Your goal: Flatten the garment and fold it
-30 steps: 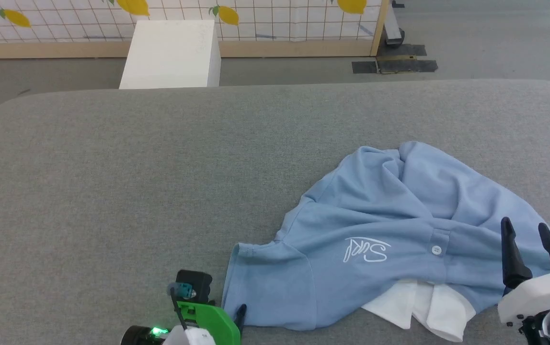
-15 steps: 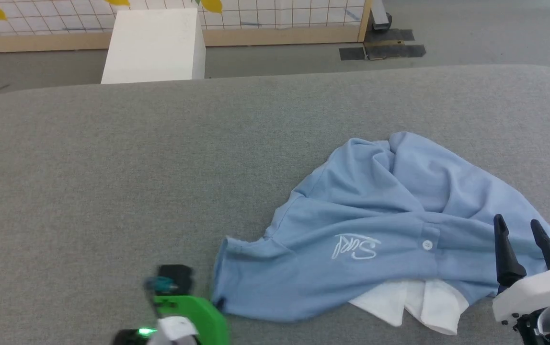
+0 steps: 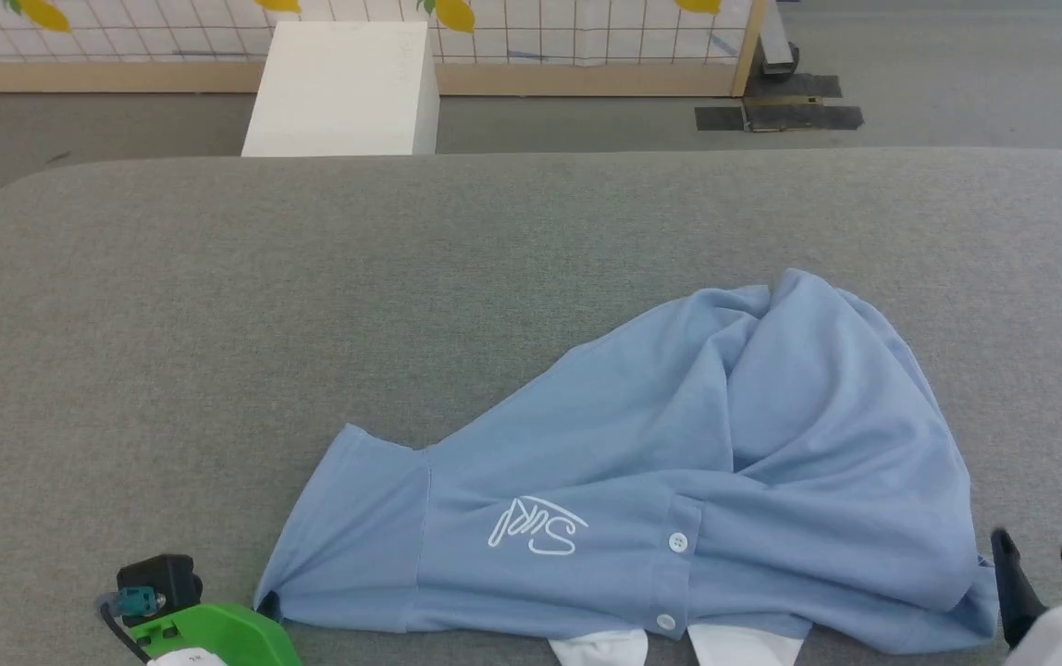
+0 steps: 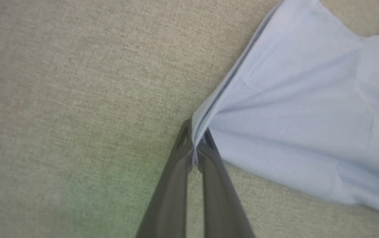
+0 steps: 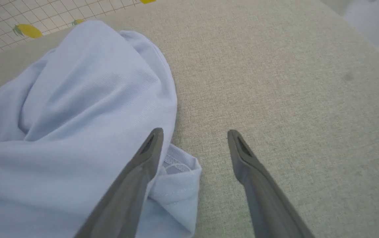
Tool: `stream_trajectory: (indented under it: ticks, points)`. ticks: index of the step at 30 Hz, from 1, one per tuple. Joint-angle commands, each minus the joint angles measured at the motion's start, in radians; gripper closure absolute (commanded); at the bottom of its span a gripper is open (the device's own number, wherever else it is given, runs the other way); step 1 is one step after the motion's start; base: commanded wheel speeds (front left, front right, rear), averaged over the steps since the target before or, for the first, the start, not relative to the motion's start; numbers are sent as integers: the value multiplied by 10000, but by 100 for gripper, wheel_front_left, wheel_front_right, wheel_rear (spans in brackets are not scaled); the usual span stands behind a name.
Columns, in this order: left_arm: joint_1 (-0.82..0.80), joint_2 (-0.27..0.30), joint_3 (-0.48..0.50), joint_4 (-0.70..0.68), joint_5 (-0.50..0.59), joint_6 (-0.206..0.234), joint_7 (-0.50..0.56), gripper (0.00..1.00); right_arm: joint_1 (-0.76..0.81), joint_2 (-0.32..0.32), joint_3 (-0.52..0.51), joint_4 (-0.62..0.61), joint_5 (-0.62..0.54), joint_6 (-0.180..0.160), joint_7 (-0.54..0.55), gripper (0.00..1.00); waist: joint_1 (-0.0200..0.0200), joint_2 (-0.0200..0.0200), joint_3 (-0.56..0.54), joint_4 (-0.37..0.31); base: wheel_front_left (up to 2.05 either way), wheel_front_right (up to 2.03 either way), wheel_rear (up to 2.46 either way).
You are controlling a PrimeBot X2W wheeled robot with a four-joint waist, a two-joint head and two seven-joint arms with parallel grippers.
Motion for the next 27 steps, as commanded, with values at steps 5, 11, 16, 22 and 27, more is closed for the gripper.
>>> stream_trajectory:
  ticks: [5,11,16,22,27]
  points:
    - [146,-80,-35,142,-130,-49,-128,100,297,-9,-172,83,269,-15,1038,0,0,-1,107,87,0,0,0]
    - [-114,-125,-187,142,-129,-103,-172,100,-188,-8,438,761,459,-15,1785,0,0,-1,384,4,0,0,0]
    - [-350,-144,-293,223,-155,-183,-215,100,-587,-8,859,1399,183,-15,2837,21,0,-1,596,21,0,0,0]
    - [-396,-181,-369,340,-271,-308,-290,100,-494,-8,631,1325,266,-15,3985,100,0,-1,568,54,0,0,0]
    - [-436,-491,-67,-132,-1120,-764,-810,100,-413,-8,49,165,494,-15,3547,100,0,-1,257,-26,0,0,0]
